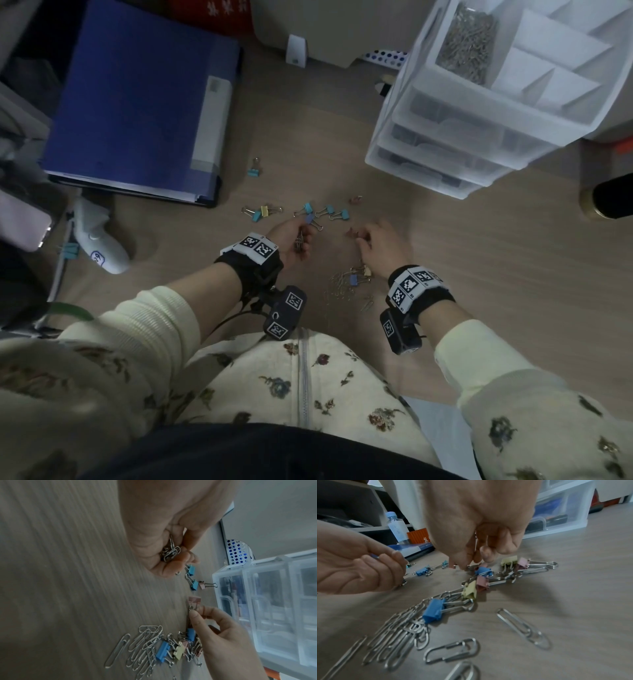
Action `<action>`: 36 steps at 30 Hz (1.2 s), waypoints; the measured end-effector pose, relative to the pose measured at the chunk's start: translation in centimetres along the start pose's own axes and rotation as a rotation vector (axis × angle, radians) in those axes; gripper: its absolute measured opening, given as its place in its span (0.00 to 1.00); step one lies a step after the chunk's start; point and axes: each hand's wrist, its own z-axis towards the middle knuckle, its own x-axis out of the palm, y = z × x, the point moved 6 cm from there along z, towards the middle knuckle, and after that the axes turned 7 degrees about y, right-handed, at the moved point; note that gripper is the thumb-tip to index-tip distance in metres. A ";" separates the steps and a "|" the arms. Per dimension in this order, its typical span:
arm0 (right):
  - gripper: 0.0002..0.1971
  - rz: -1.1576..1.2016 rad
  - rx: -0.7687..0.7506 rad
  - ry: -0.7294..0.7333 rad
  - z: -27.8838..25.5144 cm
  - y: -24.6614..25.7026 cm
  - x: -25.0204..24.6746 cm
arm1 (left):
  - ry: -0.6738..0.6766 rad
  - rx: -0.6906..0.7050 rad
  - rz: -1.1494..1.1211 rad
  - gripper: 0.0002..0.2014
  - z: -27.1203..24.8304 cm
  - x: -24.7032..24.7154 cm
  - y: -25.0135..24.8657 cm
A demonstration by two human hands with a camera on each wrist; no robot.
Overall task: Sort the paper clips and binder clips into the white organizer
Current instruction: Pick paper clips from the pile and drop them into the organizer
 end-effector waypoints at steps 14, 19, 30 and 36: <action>0.15 0.257 -0.064 0.088 0.3 0.6 -0.5 | 0.003 0.003 -0.015 0.18 0.3 -0.3 -0.2; 0.17 0.205 0.141 -0.040 0.2 -2.5 -1.0 | -0.003 0.002 -0.032 0.17 0.5 -0.5 0.0; 0.09 0.132 0.134 0.054 0.9 -1.7 0.2 | -0.004 -0.010 -0.023 0.15 0.9 -0.5 0.1; 0.10 0.295 0.008 0.013 1.0 -0.4 -0.9 | -0.007 -0.001 -0.021 0.15 1.1 -0.5 0.1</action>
